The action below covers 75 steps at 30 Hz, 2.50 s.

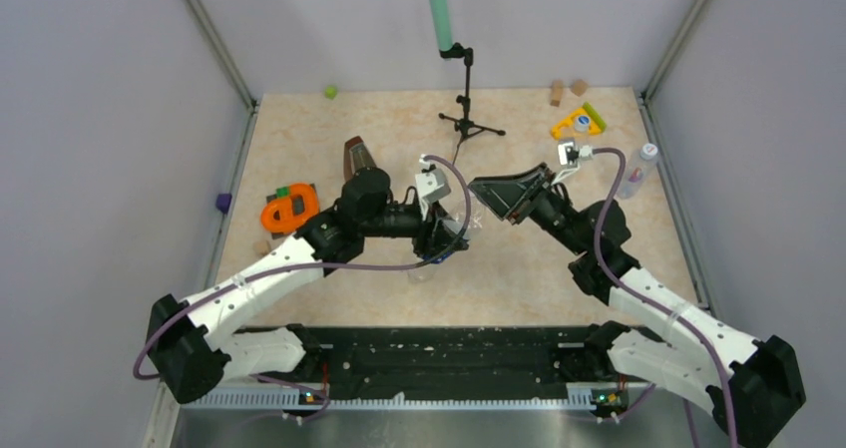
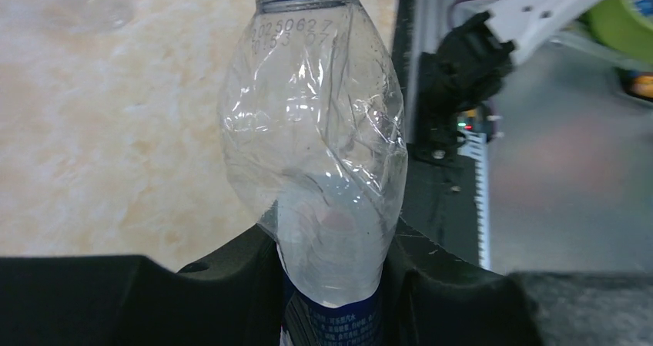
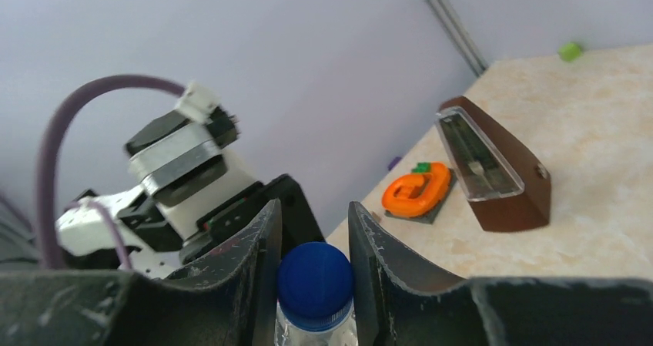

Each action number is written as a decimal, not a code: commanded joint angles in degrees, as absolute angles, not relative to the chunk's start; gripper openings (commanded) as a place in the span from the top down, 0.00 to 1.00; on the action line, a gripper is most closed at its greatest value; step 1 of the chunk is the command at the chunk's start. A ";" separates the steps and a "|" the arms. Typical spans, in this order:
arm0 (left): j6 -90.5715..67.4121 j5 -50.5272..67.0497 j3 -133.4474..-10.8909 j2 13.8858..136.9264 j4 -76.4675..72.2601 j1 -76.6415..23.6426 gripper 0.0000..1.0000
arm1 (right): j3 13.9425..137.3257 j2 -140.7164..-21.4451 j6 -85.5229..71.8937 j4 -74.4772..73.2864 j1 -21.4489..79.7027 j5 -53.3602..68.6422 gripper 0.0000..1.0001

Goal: Unscrew the bottle caps
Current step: Unscrew the bottle cap from the plastic bottle.

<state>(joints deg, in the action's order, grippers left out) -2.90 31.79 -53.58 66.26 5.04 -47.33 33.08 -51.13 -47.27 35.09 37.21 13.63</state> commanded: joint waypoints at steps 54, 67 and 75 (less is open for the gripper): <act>29.50 15.17 -63.25 61.70 32.98 -50.44 1.00 | 42.40 -45.76 -47.16 10.35 36.84 22.92 0.56; 46.31 9.62 -54.41 52.99 28.76 -51.06 1.00 | 40.83 -49.05 -47.77 8.91 34.46 36.17 0.43; 47.45 10.28 -53.79 52.36 27.77 -51.15 1.00 | 38.85 -52.15 -50.91 16.56 34.45 43.37 0.44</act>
